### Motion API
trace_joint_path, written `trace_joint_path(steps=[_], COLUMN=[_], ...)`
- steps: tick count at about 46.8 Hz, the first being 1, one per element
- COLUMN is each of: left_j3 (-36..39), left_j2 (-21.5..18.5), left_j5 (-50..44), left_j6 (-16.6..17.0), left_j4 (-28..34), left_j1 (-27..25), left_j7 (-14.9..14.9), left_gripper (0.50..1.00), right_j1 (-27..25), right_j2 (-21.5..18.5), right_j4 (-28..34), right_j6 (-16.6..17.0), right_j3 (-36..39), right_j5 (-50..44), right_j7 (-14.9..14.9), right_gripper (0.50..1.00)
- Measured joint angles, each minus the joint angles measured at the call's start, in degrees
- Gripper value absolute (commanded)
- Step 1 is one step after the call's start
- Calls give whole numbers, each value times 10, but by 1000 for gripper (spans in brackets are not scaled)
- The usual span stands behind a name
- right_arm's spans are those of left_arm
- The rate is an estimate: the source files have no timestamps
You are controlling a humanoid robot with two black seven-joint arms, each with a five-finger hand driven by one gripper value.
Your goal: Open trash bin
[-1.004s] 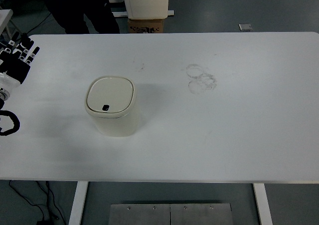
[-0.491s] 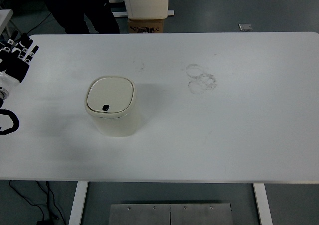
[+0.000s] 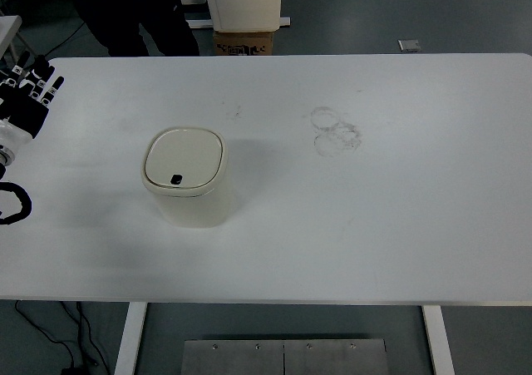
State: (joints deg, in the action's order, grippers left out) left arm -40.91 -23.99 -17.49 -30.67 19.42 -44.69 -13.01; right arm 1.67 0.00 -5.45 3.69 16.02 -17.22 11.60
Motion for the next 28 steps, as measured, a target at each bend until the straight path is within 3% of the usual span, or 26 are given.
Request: trace_joint_path(steps=[19,28], left_j3=[-1,2], left_j2=[-4,-20], left_j5=[0,4], left_j6=[0,0], left_j4=[0,3], left_j1=[-3,-27], left_j7=[0,2], left_gripper=[1000,1000], right_j1=[0,0], right_j2=[0,0], right_j4=[0,0], right_j6=[0,0], right_j3=[0,0], right_j5=[0,0], right_j7=[0,0], right_gripper=[991,991])
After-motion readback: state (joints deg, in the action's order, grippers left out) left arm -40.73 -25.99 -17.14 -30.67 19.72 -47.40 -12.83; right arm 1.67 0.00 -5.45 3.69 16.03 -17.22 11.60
